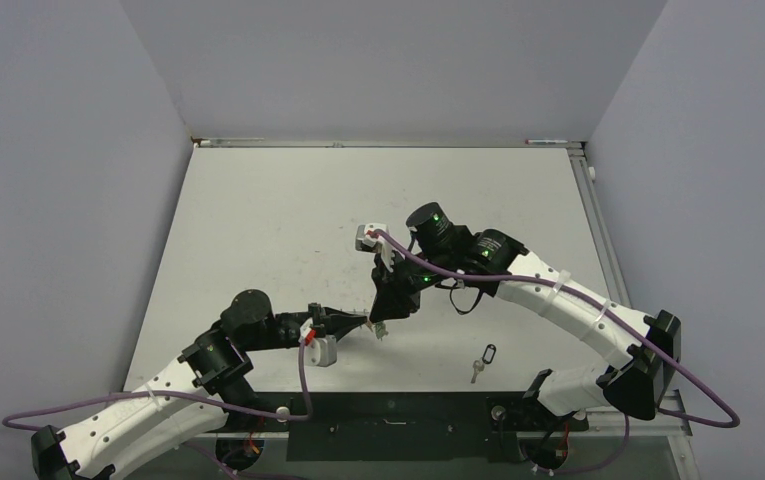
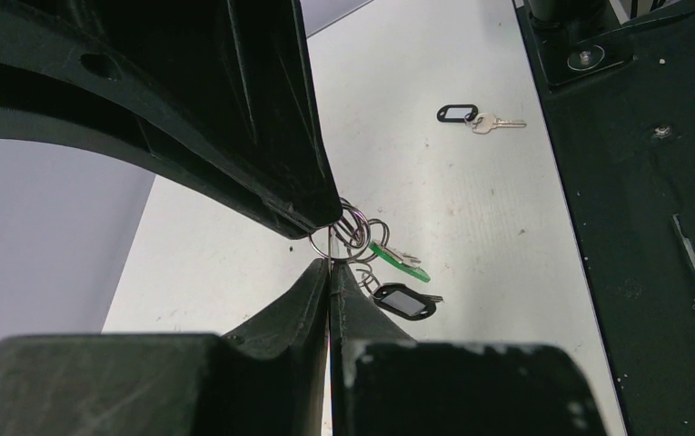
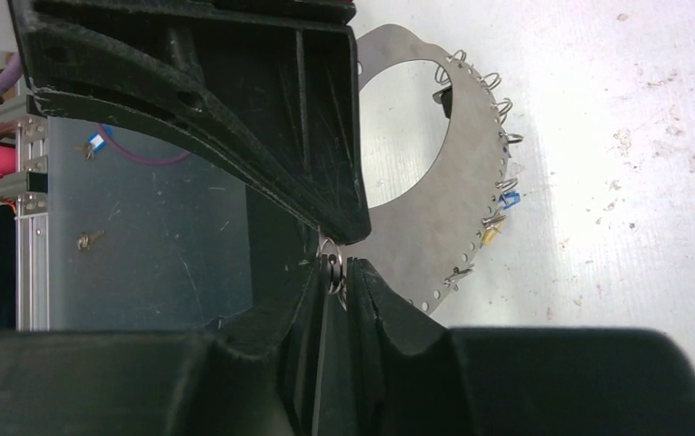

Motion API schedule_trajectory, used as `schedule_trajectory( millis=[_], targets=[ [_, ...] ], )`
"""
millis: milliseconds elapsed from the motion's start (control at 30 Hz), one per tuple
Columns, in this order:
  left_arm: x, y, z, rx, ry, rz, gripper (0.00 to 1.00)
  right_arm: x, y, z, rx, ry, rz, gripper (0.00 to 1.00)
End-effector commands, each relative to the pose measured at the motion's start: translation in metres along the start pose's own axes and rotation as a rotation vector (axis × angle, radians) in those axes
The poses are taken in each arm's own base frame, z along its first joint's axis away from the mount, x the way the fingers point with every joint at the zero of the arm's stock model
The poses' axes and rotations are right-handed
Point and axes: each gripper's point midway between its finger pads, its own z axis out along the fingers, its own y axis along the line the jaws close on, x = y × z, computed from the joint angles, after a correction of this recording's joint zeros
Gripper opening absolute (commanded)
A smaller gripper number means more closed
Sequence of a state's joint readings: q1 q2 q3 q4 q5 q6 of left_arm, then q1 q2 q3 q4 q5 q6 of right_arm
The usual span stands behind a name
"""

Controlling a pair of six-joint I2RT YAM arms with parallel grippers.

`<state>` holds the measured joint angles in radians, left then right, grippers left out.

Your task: Put the keys on the keyring

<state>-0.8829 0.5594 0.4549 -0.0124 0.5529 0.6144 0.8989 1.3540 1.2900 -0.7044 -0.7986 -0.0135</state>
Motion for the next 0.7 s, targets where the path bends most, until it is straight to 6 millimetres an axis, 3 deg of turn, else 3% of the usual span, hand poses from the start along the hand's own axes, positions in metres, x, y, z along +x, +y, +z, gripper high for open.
schedule_trajectory(
  millis=[0,167,433,667],
  targets=[
    [-0.026,0.016,-0.001,-0.046,-0.074,0.061,0.00,-0.002,0.006,0.006,-0.043,-0.010,-0.041,0.13],
    [-0.026,0.016,-0.001,-0.048,-0.073,0.059,0.00,-0.007,0.007,0.004,-0.048,-0.029,-0.059,0.05],
    [-0.027,0.020,-0.002,-0.072,-0.077,0.058,0.00,-0.038,-0.001,-0.028,0.034,-0.170,-0.047,0.05],
    [-0.032,0.028,-0.005,-0.123,-0.098,0.047,0.00,-0.046,-0.010,-0.036,0.095,-0.232,0.027,0.05]
  ],
)
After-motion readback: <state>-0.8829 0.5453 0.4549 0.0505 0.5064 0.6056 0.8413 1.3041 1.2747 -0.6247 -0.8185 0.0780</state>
